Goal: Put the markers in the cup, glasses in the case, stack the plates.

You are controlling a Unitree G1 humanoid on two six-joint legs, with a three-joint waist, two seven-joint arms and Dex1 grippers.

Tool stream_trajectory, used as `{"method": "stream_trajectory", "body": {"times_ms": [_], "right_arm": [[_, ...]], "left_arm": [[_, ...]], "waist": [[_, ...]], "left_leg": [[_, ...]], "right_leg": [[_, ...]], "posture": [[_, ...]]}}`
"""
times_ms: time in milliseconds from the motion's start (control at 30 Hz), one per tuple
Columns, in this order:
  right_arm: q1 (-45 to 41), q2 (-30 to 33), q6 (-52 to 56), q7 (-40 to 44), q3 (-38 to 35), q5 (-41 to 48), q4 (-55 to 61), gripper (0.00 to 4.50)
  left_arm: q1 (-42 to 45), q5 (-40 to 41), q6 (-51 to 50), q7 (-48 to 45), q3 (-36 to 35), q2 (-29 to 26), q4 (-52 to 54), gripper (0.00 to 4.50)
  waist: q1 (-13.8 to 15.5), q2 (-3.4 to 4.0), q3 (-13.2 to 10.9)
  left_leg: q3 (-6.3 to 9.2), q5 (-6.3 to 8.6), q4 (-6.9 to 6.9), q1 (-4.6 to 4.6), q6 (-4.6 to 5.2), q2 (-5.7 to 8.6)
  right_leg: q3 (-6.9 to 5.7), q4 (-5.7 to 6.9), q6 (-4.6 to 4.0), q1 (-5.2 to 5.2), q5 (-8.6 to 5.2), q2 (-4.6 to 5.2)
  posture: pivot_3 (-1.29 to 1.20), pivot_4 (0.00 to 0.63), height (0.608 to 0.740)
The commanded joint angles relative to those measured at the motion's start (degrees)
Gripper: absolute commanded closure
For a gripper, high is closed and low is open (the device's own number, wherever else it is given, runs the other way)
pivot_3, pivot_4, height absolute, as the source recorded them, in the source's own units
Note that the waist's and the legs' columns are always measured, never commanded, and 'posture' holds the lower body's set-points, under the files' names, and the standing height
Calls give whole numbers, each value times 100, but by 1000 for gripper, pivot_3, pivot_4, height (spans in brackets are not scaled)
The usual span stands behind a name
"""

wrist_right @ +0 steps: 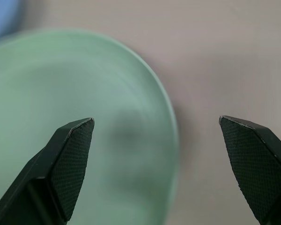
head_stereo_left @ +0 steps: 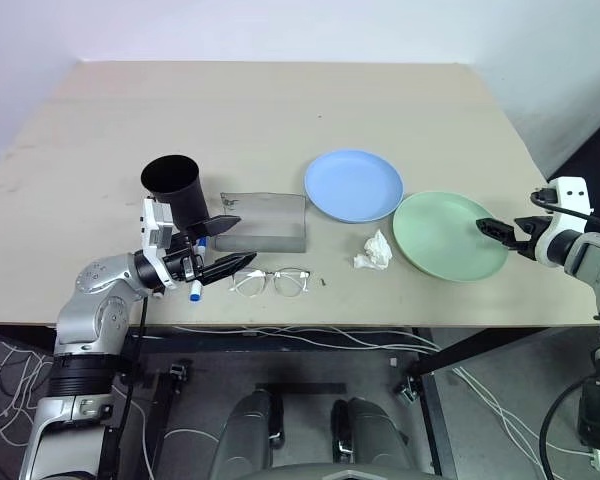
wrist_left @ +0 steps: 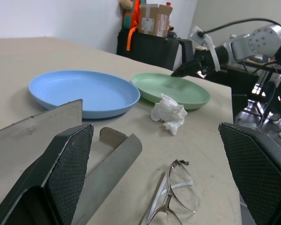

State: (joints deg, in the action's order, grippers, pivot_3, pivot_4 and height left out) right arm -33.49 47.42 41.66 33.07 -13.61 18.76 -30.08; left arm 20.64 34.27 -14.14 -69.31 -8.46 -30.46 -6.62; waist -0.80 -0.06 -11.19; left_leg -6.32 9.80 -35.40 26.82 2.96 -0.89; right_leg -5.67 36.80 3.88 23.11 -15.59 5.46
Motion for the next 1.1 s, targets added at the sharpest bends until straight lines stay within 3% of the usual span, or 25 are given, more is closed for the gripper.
{"method": "stream_trajectory", "body": {"times_ms": [33, 100, 200, 467, 600, 867, 1100], "right_arm": [[-201, 158, 61, -38, 94, -254, -356, 0], [-200, 128, 36, 58, 130, -275, -364, 0], [-234, 103, -159, -8, 107, -359, -331, 588], [-451, 246, 261, 177, 35, -305, -190, 3363], [-554, 300, 601, 194, -196, -83, 131, 4466], [-1180, -58, 923, -159, -595, 321, 560, 4466], [-2547, -593, 635, -599, -287, 49, -583, 4466]], "left_arm": [[-39, 49, 68, 112, -98, 49, 142, 14], [-64, 20, 110, 134, -98, 56, 124, 14], [-93, 44, 111, 193, -121, 99, 154, 0], [-110, 40, 116, 218, -136, 89, 133, 0], [-23, 5, 153, 190, -164, 52, -19, 0], [36, 0, 182, 208, -175, -7, -73, 0], [-140, 42, 151, 341, -237, -43, 154, 0]], "waist": [[2, 0, 0], [-4, 1, 0], [-6, 1, 1], [-4, 1, 1], [-4, 2, 1], [-39, 3, 1], [-39, 9, 0]], "left_leg": [[-1, 0, -3, 0, 1, 0], [-1, 0, -12, 0, 1, 0], [0, 1, -16, -3, 1, -2], [0, 1, -16, -2, 1, -2], [0, 1, -16, 5, 0, -2], [0, 1, -16, 4, 0, -3], [-1, 1, -6, 8, -1, -3]], "right_leg": [[0, 4, 0, 0, 0, 1], [1, 15, -1, 2, -1, 3], [4, 22, -3, 2, -1, 3], [6, 28, -7, 9, -1, 5], [6, 26, -6, 13, -1, 6], [10, 27, -8, 17, -1, 6], [16, 30, -10, 31, 1, 2]], "posture": [[0, 150, 740], [0, 150, 740], [0, 150, 740], [0, 150, 740], [0, 150, 740], [0, 150, 740], [0, 150, 740]]}}
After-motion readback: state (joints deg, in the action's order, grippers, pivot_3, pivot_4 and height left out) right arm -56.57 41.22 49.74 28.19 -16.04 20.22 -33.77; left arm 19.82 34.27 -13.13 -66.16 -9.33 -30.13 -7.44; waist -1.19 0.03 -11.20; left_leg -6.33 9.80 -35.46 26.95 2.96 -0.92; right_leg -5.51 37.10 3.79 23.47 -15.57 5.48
